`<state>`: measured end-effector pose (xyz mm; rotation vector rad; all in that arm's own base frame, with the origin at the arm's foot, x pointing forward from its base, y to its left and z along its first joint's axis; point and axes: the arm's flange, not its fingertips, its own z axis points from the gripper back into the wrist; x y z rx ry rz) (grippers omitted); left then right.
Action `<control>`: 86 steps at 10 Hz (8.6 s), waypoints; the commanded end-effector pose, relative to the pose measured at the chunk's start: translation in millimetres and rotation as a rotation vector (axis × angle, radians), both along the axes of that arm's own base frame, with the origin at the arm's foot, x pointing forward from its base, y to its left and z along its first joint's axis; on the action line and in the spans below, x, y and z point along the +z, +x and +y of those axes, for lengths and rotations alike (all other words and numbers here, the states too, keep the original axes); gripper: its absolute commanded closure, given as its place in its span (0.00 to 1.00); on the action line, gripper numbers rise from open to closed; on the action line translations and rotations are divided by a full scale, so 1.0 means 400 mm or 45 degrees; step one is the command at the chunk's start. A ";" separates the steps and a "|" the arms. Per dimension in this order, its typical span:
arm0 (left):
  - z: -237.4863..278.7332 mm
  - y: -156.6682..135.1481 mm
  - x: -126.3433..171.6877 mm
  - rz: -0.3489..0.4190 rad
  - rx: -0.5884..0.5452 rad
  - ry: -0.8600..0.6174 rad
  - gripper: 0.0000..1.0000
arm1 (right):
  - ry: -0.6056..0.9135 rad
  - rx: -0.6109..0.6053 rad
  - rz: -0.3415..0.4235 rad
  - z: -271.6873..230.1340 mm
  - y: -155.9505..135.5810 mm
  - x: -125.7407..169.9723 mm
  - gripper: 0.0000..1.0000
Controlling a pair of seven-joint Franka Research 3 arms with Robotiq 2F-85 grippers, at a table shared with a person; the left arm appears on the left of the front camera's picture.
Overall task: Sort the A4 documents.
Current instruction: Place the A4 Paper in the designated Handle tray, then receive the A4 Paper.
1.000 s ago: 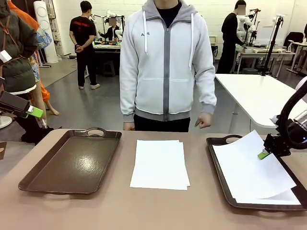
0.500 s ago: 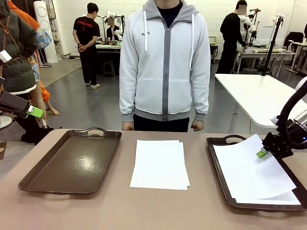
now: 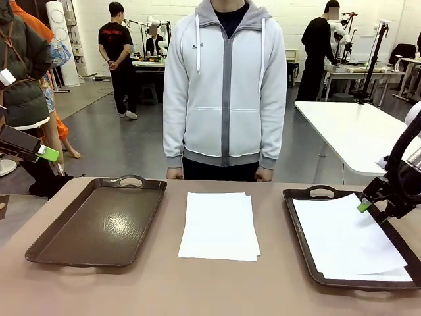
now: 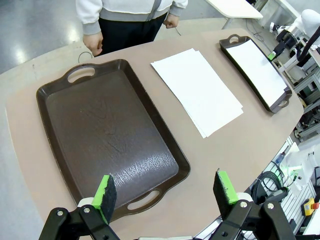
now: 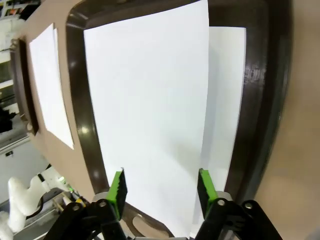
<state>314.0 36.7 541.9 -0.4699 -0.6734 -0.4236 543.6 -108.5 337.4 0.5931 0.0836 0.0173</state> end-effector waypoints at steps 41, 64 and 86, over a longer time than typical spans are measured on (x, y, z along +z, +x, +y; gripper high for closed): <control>0.002 0.001 -0.001 -0.005 -0.021 -0.018 0.00 | 0.124 0.941 -1.077 0.262 -0.288 0.525 0.00; 0.002 0.001 -0.001 -0.005 -0.021 -0.018 0.00 | 0.246 0.830 -0.949 0.252 -0.280 0.507 0.00; 0.002 0.001 -0.001 -0.005 -0.021 -0.018 0.00 | 0.246 0.830 -0.949 0.252 -0.280 0.507 0.00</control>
